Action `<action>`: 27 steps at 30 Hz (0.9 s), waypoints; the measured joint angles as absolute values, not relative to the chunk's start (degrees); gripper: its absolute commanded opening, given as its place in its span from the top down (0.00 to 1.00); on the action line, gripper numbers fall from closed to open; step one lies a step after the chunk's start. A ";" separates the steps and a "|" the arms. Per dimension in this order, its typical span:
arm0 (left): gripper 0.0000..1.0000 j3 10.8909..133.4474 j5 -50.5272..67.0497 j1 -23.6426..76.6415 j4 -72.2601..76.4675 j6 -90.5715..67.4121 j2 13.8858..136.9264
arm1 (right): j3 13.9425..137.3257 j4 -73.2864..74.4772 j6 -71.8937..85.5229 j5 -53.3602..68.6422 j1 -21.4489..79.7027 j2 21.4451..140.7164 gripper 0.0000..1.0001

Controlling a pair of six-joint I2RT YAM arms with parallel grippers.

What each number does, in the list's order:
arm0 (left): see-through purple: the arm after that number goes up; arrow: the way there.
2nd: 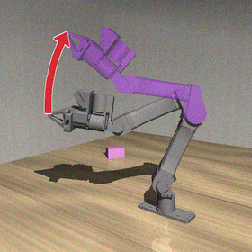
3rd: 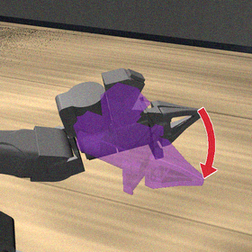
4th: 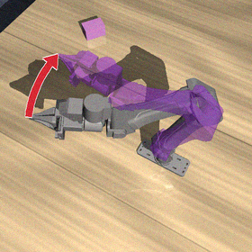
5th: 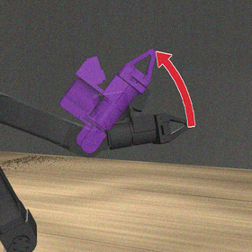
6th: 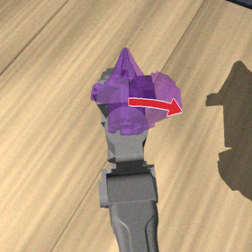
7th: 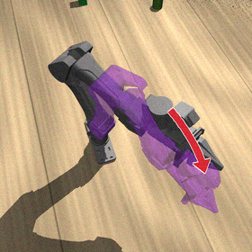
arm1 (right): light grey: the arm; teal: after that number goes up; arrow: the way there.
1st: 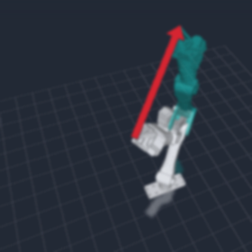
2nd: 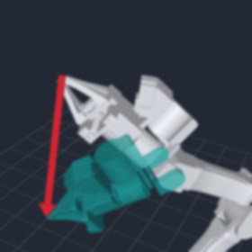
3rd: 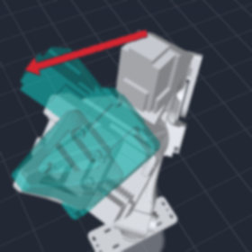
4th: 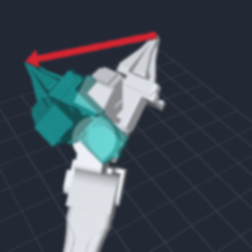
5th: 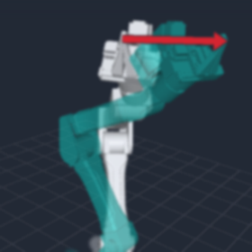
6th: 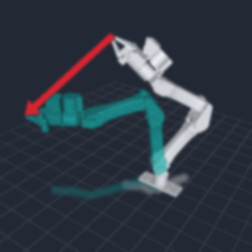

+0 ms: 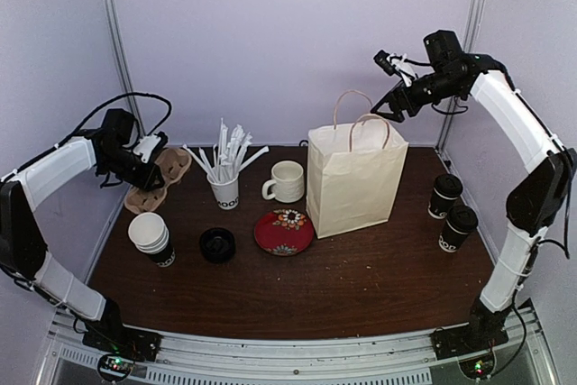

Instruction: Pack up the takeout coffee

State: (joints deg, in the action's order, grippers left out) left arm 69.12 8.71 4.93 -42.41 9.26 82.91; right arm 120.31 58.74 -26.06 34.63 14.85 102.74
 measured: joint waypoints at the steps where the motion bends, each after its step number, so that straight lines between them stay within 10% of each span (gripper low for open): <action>1: 0.74 69.12 8.67 4.93 -42.65 9.13 82.67 | 121.23 58.59 -26.37 34.50 15.35 104.36 0.20; 7: 0.74 71.42 9.30 4.97 -46.09 8.32 79.48 | 127.44 58.19 -26.24 34.35 17.41 112.29 0.35; 13: 0.74 80.68 10.87 7.42 -49.78 8.16 76.49 | 128.81 57.17 -25.63 35.14 18.02 113.16 1.00; 27: 0.74 95.09 17.32 28.49 -50.76 5.87 76.75 | 111.50 59.57 -29.30 35.75 21.63 94.61 1.00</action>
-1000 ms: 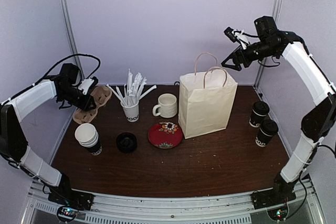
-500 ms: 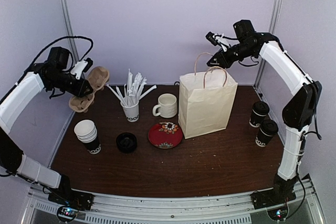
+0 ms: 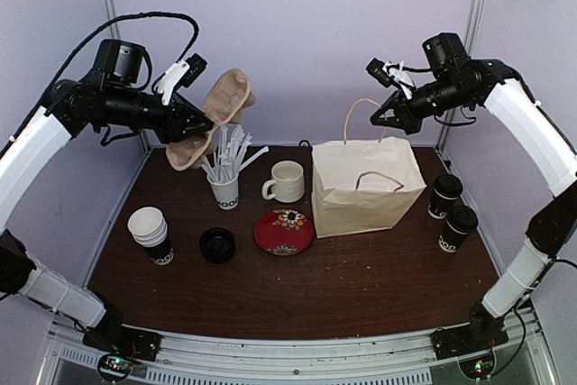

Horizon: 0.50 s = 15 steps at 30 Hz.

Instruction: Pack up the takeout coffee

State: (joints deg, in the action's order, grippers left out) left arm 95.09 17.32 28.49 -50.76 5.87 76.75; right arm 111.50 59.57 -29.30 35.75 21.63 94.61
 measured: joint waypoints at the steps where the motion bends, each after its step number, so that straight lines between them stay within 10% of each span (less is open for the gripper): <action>1: 0.74 95.64 17.98 30.52 -50.06 5.48 77.01 | 110.41 59.86 -29.36 36.01 22.17 92.97 1.00; 15: 0.73 102.94 27.38 54.61 -34.22 6.11 86.11 | 101.60 66.74 -27.66 43.66 25.89 84.77 1.00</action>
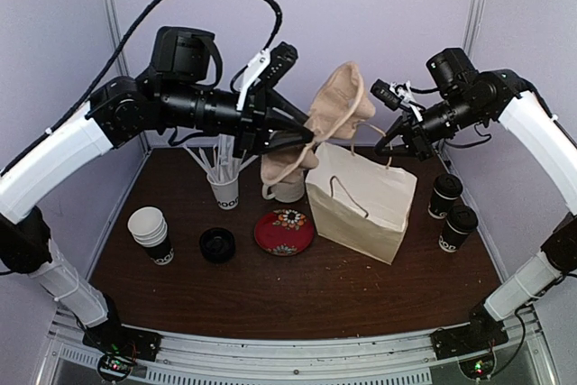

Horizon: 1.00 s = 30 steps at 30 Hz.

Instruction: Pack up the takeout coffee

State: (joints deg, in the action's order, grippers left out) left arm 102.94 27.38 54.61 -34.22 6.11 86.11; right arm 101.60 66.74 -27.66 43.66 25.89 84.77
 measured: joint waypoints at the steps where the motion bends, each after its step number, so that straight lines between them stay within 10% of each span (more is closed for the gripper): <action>1: 0.73 103.53 27.81 55.81 -33.50 6.63 87.33 | 101.56 67.61 -27.73 44.36 26.02 84.53 1.00; 30: 0.73 104.07 33.87 66.26 -24.01 16.16 95.48 | 107.26 87.77 -37.85 60.23 27.79 83.37 1.00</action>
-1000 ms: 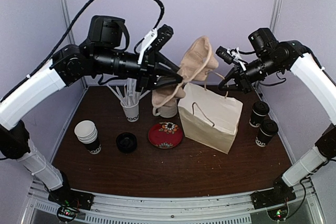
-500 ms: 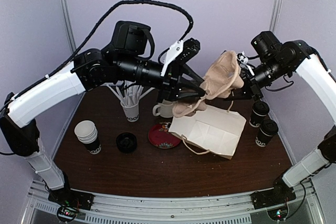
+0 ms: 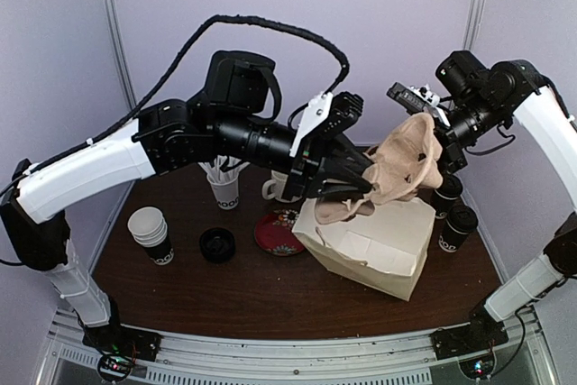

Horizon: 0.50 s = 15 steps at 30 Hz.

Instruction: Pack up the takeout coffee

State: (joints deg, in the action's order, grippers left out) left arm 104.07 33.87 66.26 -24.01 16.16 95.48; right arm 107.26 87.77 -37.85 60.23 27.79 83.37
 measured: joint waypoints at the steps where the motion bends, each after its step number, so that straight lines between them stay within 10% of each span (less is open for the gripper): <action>1: 0.73 104.07 34.00 66.70 -23.99 16.53 95.59 | 107.57 88.53 -38.35 60.45 27.81 83.33 1.00; 15: 0.73 104.03 34.85 67.22 -22.52 17.80 102.43 | 102.96 90.19 -41.47 58.02 27.90 83.15 1.00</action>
